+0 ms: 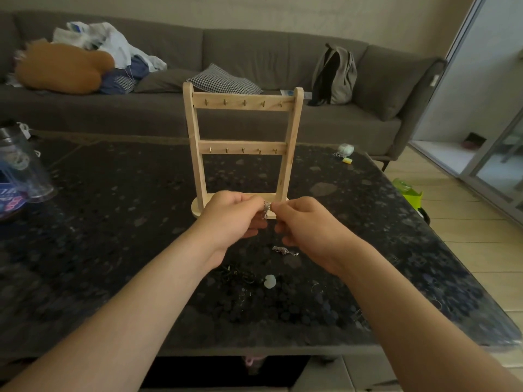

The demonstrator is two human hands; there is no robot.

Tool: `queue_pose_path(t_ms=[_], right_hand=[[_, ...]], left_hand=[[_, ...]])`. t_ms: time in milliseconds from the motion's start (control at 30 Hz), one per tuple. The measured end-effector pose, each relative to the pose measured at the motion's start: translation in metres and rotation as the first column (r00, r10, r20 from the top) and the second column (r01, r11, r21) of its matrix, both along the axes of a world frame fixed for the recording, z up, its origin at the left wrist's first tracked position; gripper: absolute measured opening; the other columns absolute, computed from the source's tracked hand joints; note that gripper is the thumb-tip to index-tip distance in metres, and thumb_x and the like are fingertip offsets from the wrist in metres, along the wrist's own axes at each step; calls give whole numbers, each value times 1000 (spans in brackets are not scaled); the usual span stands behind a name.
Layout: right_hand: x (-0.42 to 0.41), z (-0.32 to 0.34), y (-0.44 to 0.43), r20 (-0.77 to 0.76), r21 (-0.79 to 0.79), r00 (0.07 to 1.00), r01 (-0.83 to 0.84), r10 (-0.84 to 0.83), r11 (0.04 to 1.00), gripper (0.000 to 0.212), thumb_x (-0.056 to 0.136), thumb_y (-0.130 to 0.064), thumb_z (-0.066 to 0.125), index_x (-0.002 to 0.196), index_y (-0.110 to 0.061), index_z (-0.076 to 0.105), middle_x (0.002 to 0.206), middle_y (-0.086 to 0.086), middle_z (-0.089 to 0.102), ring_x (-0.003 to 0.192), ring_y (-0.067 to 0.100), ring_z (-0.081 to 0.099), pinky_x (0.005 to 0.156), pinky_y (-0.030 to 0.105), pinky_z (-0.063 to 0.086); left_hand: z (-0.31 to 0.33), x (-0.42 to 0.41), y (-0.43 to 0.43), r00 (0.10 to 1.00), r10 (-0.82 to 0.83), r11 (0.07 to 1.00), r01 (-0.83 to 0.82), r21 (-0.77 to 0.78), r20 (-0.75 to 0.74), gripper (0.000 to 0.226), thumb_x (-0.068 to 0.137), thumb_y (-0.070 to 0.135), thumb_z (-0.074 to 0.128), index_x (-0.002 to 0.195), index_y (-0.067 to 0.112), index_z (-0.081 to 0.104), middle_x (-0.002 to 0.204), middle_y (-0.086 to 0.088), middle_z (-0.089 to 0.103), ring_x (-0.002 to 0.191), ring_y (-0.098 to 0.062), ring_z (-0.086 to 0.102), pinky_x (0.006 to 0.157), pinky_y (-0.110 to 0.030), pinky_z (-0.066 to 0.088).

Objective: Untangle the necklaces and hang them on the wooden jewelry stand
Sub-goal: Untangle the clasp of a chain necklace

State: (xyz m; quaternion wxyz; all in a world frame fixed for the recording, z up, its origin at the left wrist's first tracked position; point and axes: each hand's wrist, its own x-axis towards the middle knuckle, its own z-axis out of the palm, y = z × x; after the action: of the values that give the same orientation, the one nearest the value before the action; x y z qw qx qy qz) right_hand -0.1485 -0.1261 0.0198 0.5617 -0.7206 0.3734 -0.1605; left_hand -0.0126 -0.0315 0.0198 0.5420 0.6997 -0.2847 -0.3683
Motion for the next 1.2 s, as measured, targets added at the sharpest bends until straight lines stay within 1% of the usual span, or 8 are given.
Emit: queue_pose_path(t_ms=[133,333,500,733,833,900,1000,1200], right_hand=[[2,1,3,-27,-139,997,-76,73,987,36,115,-33,43,116,-8,69,91,5,64,80,14,59,74,29,56],[2,0,3,32,-189,997,-67,74,980,34,115,-32,46,114,-12,73,107,15,75,90,17,69,87,39,62],[1,-4,-2,43,-213,997,-56,67,975,28,113,-28,53,109,-13,75,99,15,77,84,19,69,85,44,63],[-2,-5,-8,103,-188,994,37,-18,981,19,108,-28,64,100,-17,76,82,9,78,74,18,67,71,34,55],[-2,-5,-9,96,-260,994,80,-57,962,19,107,-30,65,97,-19,76,75,2,77,62,5,64,59,20,50],[-1,-4,-9,80,-309,995,85,-63,947,19,107,-32,65,97,-19,75,75,2,77,54,-3,60,53,13,44],[0,-5,-7,52,-325,998,49,-34,944,20,108,-33,63,98,-20,73,77,3,78,51,-4,58,54,15,43],[3,-4,-4,-23,-302,1000,-16,10,953,21,112,-33,53,105,-20,68,79,3,76,49,-3,55,50,15,44]], left_hand=[[1,0,-1,997,52,996,-56,-63,-62,10,101,18,72,102,11,78,103,-7,82,100,-21,80,99,-45,63],[2,1,3,992,42,997,-33,-74,117,7,96,19,78,102,17,78,103,-3,80,100,-17,78,93,-42,66],[3,3,6,987,8,996,7,-91,159,11,96,12,78,106,16,76,100,-4,81,94,-17,80,90,-42,67],[0,5,5,990,-30,999,32,-19,136,14,100,9,74,111,16,79,105,-6,80,94,-18,80,88,-40,68],[-2,5,4,992,-21,1000,20,10,125,13,102,14,72,113,14,80,107,-6,78,89,-17,80,85,-40,68],[-1,3,3,997,-21,1000,19,25,78,14,105,17,67,114,14,77,105,-8,75,90,-19,79,86,-43,68],[5,1,3,997,-1,999,3,32,-75,18,107,20,59,119,16,72,107,-11,70,99,-27,76,93,-49,66],[10,3,2,921,65,997,-73,-8,-383,25,105,28,61,121,11,71,118,-13,72,112,-29,71,96,-47,58]])
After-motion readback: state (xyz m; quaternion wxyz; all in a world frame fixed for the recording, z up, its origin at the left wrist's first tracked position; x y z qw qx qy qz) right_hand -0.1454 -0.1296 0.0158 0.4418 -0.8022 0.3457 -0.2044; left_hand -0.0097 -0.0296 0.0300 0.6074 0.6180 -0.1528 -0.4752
